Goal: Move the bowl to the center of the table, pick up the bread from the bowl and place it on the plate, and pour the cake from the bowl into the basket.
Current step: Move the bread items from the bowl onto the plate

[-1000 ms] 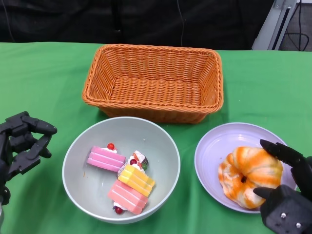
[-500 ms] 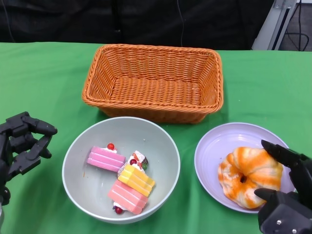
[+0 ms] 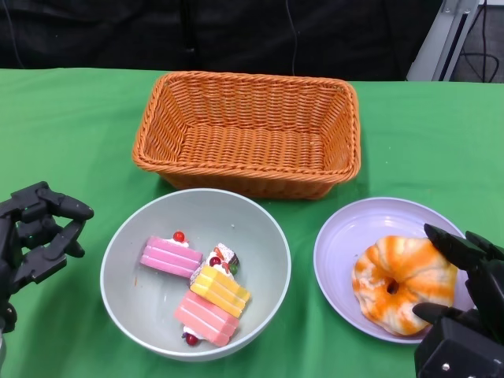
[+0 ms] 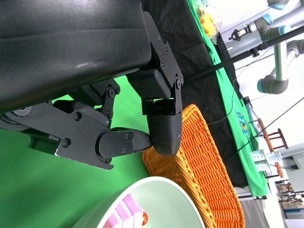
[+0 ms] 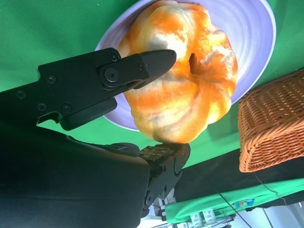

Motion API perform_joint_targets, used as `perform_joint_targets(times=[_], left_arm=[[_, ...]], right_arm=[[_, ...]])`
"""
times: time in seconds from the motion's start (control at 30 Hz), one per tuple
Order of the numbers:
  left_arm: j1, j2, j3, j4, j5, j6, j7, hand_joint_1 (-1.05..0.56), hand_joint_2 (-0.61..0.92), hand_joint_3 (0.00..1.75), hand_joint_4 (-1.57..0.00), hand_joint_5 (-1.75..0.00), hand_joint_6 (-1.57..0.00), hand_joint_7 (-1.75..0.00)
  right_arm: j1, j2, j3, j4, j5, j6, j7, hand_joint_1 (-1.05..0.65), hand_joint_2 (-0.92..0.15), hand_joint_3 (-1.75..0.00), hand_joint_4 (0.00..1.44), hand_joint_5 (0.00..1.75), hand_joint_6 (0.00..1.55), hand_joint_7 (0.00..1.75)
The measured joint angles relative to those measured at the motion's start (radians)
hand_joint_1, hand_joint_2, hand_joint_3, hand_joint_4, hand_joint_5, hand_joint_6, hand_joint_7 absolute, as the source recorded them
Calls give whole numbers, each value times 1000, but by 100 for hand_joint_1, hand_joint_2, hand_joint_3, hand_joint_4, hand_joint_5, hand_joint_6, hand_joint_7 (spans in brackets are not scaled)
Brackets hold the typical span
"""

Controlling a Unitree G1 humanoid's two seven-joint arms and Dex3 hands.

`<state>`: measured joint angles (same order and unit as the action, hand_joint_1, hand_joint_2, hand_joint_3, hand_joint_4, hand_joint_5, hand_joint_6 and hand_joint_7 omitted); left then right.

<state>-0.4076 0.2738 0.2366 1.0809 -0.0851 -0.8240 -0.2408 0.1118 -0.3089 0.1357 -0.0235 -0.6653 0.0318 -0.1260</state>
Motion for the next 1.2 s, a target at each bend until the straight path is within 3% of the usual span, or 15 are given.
perform_joint_targets(times=[0.33, 0.67, 1.2], left_arm=[[1, 0, -1, -1, 1, 0, 0, -17, 80, 50, -83, -142, -85, -112], [1, 0, -1, -1, 1, 0, 1, -17, 78, 52, -84, -141, -86, -113], [1, 0, -1, -1, 1, 0, 1, -15, 78, 54, -85, -142, -86, -109]], right_arm=[[-22, -16, 1, 89, -8, -101, -68, -69, -92, -12, 14, 1, 27, 0], [-47, -35, 21, 135, -55, -139, -128, -71, -92, -13, 14, 1, 27, 1], [-47, -28, 12, 111, 3, -118, -96, -70, -92, -13, 17, 2, 23, 0]])
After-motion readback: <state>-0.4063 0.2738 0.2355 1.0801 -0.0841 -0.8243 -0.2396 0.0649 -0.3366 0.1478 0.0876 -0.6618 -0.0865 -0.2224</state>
